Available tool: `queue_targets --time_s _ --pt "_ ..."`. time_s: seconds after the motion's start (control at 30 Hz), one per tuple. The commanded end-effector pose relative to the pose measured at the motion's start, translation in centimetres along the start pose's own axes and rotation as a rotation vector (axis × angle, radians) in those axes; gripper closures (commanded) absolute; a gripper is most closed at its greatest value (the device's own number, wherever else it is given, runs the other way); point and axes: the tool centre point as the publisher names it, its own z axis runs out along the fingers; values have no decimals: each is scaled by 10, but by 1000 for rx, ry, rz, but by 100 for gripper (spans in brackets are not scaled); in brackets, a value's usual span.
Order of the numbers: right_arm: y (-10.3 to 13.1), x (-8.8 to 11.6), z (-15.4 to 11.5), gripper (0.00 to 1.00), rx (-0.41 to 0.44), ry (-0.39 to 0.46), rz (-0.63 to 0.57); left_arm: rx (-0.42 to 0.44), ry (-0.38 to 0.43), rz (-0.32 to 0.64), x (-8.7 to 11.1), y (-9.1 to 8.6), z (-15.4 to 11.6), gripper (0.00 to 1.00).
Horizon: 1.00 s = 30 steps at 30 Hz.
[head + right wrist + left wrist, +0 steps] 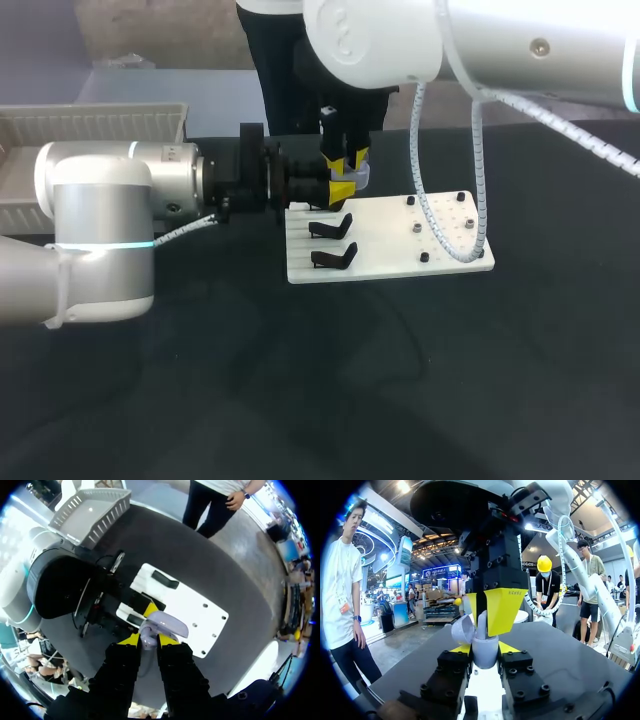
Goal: Pick up each earbud case from the left stands, insert the matching earbuds, close the lid, and place the case in the box.
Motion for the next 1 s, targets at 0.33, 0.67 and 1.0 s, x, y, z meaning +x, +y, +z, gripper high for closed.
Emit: queue_targets --time_s 0.33,0.67,1.0 --pt "-2 -2 0 86 3 1 2 -6 -1 2 -1 -1 0 100" --pt "-1 -2 -1 68 3 2 7 -6 -1 2 -1 -1 0 100" --pt "-1 -1 -2 69 3 1 15 -6 -1 2 -1 -1 0 100"
